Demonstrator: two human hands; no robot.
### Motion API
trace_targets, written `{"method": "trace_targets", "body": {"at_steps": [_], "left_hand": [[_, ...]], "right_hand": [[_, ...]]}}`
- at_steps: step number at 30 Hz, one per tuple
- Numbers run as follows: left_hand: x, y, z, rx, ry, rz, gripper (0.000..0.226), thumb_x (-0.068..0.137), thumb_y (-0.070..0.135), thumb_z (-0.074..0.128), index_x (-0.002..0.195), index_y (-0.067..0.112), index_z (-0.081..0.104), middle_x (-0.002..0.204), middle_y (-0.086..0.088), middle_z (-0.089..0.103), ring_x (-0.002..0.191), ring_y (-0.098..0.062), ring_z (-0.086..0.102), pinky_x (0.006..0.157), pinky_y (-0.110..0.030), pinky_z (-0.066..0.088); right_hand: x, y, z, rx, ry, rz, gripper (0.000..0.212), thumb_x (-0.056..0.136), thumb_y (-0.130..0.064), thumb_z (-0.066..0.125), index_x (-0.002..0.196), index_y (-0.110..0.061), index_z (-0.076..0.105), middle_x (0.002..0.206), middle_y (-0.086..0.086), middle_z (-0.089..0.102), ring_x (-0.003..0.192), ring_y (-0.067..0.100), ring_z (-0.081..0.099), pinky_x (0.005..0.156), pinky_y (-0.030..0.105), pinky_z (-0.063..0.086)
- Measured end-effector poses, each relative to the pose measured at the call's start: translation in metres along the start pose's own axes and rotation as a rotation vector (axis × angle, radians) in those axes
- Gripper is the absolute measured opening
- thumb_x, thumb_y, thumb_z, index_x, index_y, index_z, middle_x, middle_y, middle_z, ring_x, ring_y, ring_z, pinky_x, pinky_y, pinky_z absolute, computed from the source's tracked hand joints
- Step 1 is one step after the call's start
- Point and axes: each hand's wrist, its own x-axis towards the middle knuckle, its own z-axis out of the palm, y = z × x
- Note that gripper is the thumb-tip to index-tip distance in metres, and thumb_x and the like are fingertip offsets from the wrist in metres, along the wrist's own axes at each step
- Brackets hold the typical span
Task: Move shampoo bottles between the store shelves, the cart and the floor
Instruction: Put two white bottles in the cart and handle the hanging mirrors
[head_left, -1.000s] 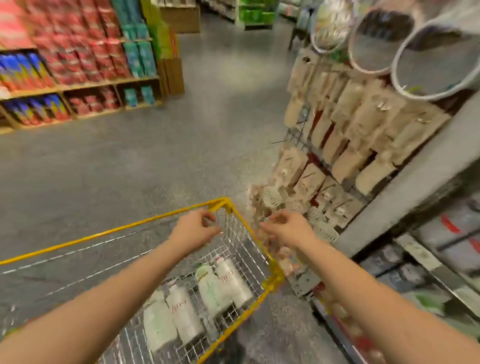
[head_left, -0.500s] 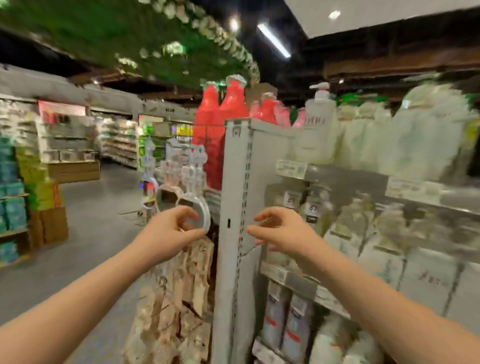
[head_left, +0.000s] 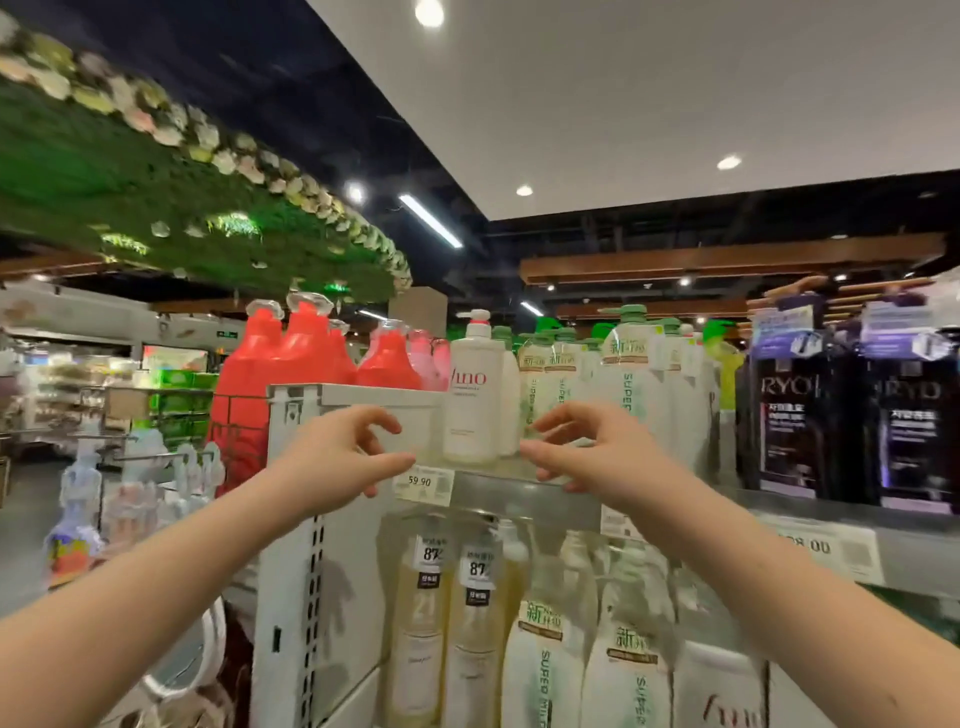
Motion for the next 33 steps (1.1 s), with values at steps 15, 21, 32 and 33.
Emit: {"method": "trace_targets", "body": {"at_steps": [15, 21, 32, 33], "left_hand": [[0.180, -0.015, 0.091, -0.330, 0.027, -0.118, 0.098, 0.059, 0.034, 0.088, 0.137, 0.012, 0.034, 0.119, -0.008, 0.057, 0.107, -0.025, 0.058, 0.089, -0.044, 0.053], [0.201, -0.011, 0.114, -0.590, -0.002, -0.170, 0.101, 0.059, 0.017, 0.089, 0.140, 0.012, 0.028, 0.120, -0.009, 0.054, 0.109, -0.027, 0.053, 0.093, -0.046, 0.047], [0.192, -0.015, 0.088, -0.588, 0.163, -0.048, 0.072, 0.056, 0.030, 0.090, 0.112, 0.021, 0.046, 0.098, 0.006, 0.058, 0.095, -0.020, 0.057, 0.080, -0.042, 0.051], [0.191, -0.014, 0.082, -0.599, 0.181, -0.036, 0.072, 0.056, 0.032, 0.090, 0.112, 0.022, 0.046, 0.101, 0.005, 0.059, 0.096, -0.020, 0.057, 0.079, -0.041, 0.050]], "right_hand": [[0.040, 0.027, -0.051, -0.269, 0.376, 0.073, 0.023, 0.076, -0.034, 0.076, 0.086, -0.017, 0.064, 0.081, 0.002, 0.069, 0.070, 0.016, 0.070, 0.076, 0.044, 0.057], [0.049, 0.045, -0.069, -0.365, 0.449, 0.211, 0.048, 0.071, -0.036, 0.080, 0.105, -0.020, 0.050, 0.092, 0.003, 0.061, 0.080, 0.016, 0.062, 0.064, 0.031, 0.054], [0.069, 0.076, -0.075, -0.222, 0.344, 0.400, 0.064, 0.063, -0.029, 0.087, 0.113, -0.025, 0.048, 0.105, 0.001, 0.068, 0.092, 0.023, 0.067, 0.076, 0.046, 0.058], [0.071, 0.075, -0.074, -0.229, 0.346, 0.398, 0.063, 0.063, -0.029, 0.087, 0.112, -0.026, 0.048, 0.105, 0.001, 0.067, 0.093, 0.023, 0.066, 0.075, 0.045, 0.058]]}}
